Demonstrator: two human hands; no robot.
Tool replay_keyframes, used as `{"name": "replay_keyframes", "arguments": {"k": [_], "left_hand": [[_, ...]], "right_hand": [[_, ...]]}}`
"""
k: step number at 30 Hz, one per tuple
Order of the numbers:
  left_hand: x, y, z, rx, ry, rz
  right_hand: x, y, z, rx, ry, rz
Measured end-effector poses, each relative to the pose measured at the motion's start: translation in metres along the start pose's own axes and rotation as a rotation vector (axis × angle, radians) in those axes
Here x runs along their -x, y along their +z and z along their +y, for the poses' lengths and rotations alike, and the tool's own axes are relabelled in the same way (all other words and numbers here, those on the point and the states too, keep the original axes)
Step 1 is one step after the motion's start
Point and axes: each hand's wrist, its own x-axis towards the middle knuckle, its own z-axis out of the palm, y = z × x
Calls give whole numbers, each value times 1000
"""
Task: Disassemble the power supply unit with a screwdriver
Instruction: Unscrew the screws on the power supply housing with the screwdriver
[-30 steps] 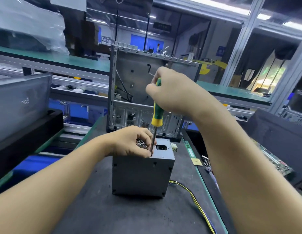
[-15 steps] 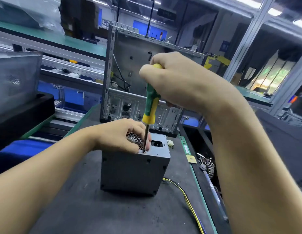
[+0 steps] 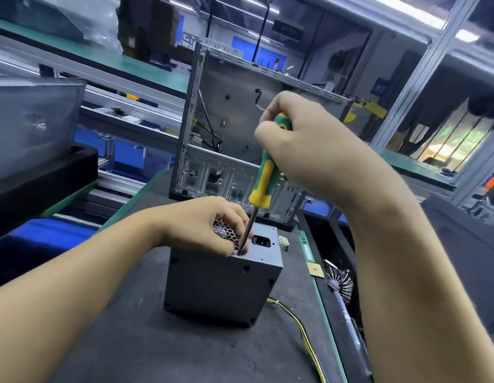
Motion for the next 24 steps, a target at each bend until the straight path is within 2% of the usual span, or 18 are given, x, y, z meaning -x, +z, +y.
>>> {"name": "replay_keyframes", "arguments": {"k": [5, 9, 14, 20, 24], "left_hand": [[1, 1, 0, 20, -19, -12], [1, 2, 1, 20, -36, 1], [1, 2, 2, -9, -64, 16], [3, 2, 5, 7, -5, 15], [3, 3, 5, 24, 2, 14]], "right_hand": [[-1, 10, 2, 108, -88, 127], [-3, 6, 7, -40, -16, 53], [4, 2, 9, -58, 22, 29], [7, 12, 3, 118, -101, 166], [5, 4, 1, 30, -48, 61]]}}
